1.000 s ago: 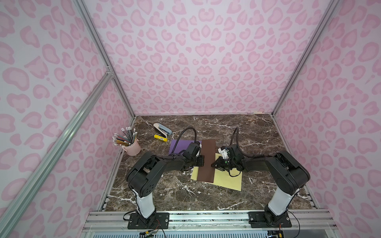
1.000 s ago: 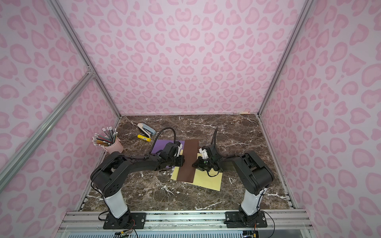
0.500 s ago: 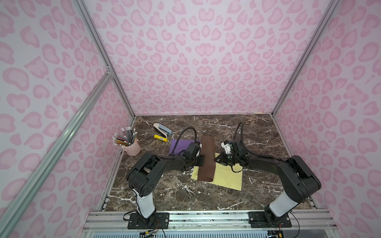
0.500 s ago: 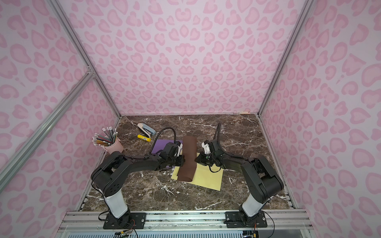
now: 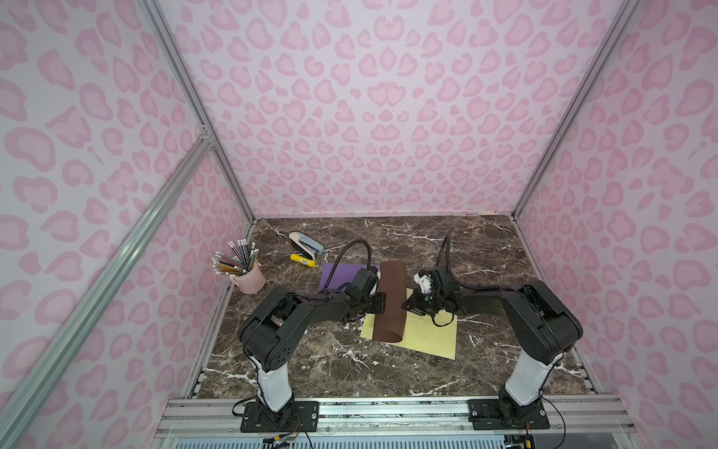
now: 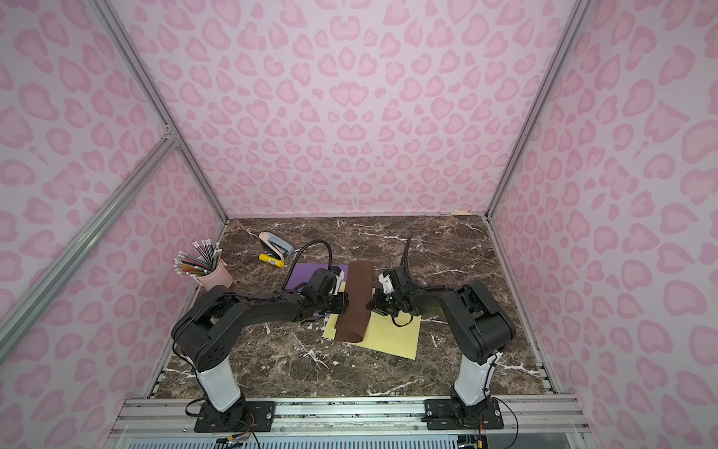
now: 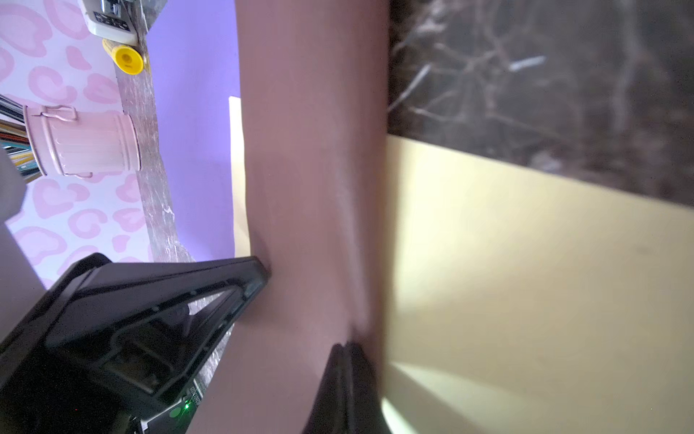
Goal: Fold the rectangular paper in half along the long edge
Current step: Fold the paper.
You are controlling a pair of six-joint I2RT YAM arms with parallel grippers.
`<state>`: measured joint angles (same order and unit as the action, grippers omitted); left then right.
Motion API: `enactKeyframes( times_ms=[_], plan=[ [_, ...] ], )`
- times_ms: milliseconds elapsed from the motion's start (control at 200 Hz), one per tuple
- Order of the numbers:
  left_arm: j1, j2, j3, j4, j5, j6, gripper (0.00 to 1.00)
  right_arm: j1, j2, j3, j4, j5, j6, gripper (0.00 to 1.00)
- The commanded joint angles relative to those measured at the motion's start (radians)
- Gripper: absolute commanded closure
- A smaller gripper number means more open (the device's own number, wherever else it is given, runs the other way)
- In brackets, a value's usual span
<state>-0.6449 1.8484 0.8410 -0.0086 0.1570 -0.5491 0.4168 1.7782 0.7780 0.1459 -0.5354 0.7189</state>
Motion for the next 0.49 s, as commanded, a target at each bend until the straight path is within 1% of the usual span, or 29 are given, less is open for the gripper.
enactKeyframes(
  times_ms=[0, 65, 175, 350, 490],
  plan=[
    [0.001, 0.006, 0.001, -0.069, -0.016, 0.015, 0.96, -0.038, -0.017, -0.039, -0.074, 0.063, -0.034, 1.0],
    [0.001, 0.009, 0.001, -0.066, -0.011, 0.015, 0.96, -0.05, -0.027, -0.038, -0.089, 0.058, -0.047, 1.0],
    [0.0, 0.011, -0.002, -0.057, -0.008, 0.014, 0.96, -0.041, -0.041, 0.006, -0.097, 0.029, -0.058, 1.0],
    [0.001, 0.01, -0.005, -0.053, -0.005, 0.008, 0.96, 0.011, -0.06, 0.103, -0.075, 0.02, -0.036, 1.0],
    [0.001, 0.001, -0.009, -0.051, -0.007, 0.006, 0.96, 0.037, 0.013, 0.163, -0.059, 0.02, -0.034, 1.0]
  ],
)
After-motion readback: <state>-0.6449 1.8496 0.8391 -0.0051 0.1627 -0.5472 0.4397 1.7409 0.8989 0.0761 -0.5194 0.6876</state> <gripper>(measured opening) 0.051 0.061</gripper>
